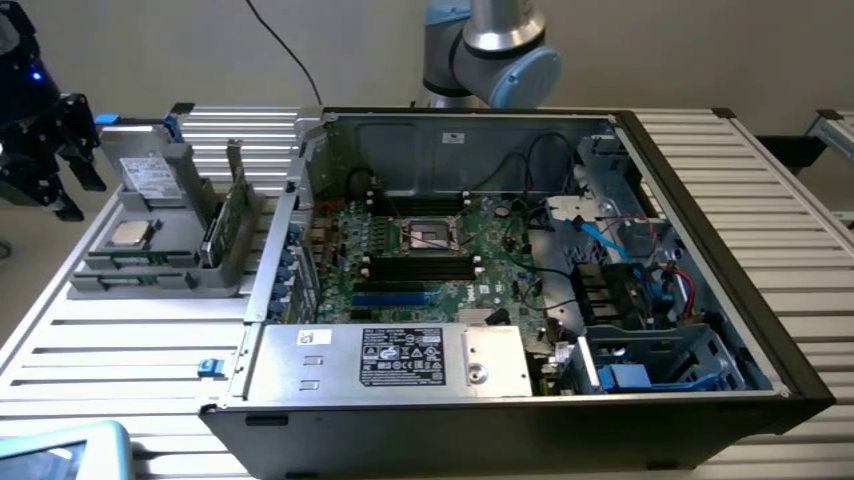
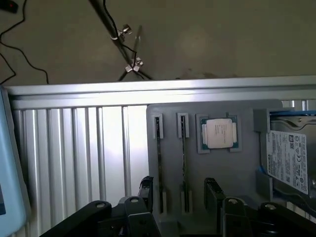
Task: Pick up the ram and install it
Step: 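Pick up the ram and move it above insertion slot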
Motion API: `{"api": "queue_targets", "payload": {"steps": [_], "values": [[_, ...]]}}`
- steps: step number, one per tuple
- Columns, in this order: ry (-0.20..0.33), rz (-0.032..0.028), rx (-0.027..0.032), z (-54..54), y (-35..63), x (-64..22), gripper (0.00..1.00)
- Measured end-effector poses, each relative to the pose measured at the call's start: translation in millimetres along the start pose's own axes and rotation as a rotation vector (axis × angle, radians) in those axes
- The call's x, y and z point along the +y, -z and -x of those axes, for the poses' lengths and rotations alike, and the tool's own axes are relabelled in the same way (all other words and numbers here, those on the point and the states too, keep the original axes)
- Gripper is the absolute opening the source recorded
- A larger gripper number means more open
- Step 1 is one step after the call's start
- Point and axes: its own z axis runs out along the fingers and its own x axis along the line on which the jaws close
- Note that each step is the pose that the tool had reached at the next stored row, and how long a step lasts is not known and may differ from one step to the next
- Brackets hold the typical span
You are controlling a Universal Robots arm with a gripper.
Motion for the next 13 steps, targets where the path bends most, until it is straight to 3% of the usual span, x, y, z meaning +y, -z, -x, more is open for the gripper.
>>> {"api": "queue_targets", "payload": {"steps": [13], "values": [[0.000,-0.0001,0.0000,-3.5,-23.3,-5.8,0.55]]}}
